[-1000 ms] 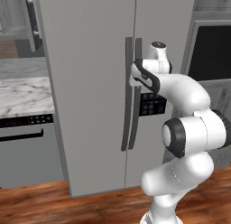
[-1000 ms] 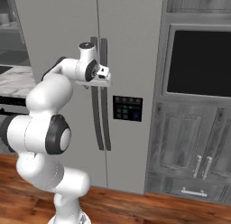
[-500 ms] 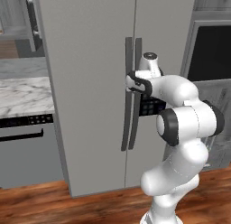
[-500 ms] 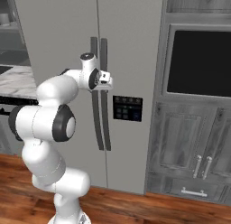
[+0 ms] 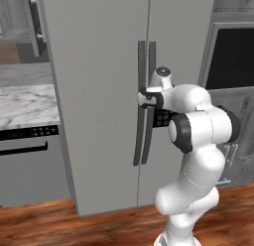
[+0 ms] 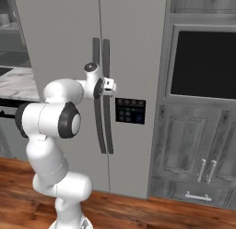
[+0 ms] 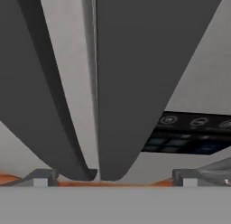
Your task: There is a bowl on the dining counter. Grab a lemon wedge from the fridge and place it in the bowl. Then get the liquor bottle and glass cup from the cabinet and place them next to the bowl.
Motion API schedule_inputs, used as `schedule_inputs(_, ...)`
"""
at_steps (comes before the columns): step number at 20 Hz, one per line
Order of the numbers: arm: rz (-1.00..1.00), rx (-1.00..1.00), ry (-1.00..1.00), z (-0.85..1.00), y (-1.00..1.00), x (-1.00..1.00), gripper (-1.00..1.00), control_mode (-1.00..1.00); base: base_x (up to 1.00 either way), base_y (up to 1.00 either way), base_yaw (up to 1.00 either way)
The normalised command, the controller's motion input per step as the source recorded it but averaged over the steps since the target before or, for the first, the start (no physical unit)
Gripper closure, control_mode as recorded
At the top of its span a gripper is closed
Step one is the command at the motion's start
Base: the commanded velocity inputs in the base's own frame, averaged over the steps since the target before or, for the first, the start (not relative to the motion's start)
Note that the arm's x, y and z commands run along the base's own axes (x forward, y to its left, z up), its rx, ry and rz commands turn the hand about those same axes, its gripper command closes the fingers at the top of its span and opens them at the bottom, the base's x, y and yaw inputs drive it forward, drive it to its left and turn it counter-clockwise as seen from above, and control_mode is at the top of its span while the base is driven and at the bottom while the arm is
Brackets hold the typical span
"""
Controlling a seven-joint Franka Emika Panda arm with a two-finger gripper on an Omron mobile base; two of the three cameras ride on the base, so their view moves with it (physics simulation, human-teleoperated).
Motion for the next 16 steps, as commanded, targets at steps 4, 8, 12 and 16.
schedule_inputs(4,0.01,0.04,-0.01,0.00,-0.15,0.17,-1.00,-1.00,0.00,0.00,0.00)
schedule_inputs(8,0.02,0.05,0.00,0.00,-0.16,0.20,-1.00,-1.00,0.00,0.00,0.00)
schedule_inputs(12,0.03,0.04,0.00,0.00,-0.15,0.21,-1.00,-1.00,0.00,0.00,0.00)
schedule_inputs(16,0.04,0.04,0.00,0.00,-0.13,0.23,-1.00,-1.00,0.00,0.00,0.00)
